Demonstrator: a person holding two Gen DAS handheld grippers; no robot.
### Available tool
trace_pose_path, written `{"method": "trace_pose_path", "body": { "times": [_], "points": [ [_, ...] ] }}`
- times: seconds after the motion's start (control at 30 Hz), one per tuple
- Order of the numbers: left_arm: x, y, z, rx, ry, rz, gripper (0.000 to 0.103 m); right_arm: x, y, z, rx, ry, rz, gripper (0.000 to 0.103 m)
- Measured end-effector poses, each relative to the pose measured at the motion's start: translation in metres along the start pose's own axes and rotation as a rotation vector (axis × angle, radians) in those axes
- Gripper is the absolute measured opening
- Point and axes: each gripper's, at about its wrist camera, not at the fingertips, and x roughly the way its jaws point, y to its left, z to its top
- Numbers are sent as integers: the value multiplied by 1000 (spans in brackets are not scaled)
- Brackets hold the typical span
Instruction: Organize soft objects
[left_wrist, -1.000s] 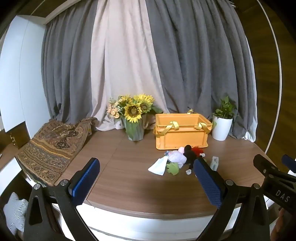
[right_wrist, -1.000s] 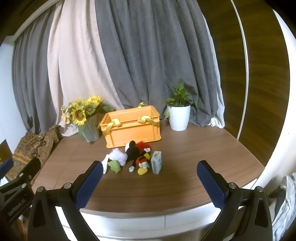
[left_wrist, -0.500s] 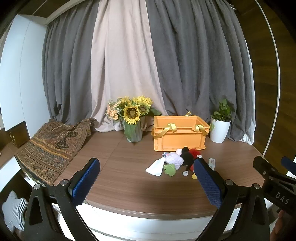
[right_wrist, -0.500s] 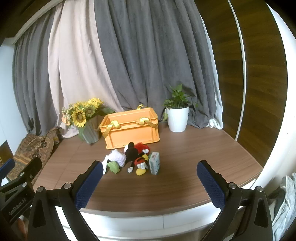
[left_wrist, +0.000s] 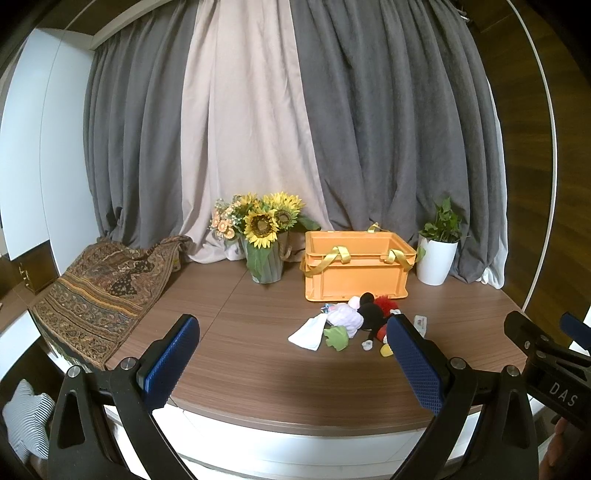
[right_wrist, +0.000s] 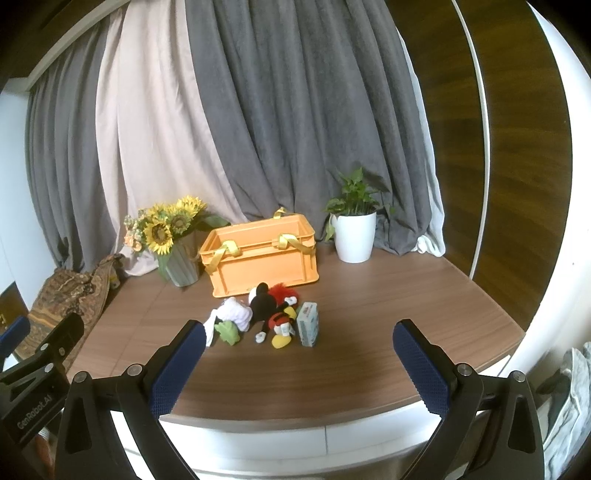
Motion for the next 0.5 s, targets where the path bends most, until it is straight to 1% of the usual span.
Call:
{"method": "trace_pose_path", "body": {
  "times": [0.5],
  "points": [
    [-3, -1, 1, -4, -3, -5, 103, 0, -1, 1, 0, -3, 3, 103]
  ]
}}
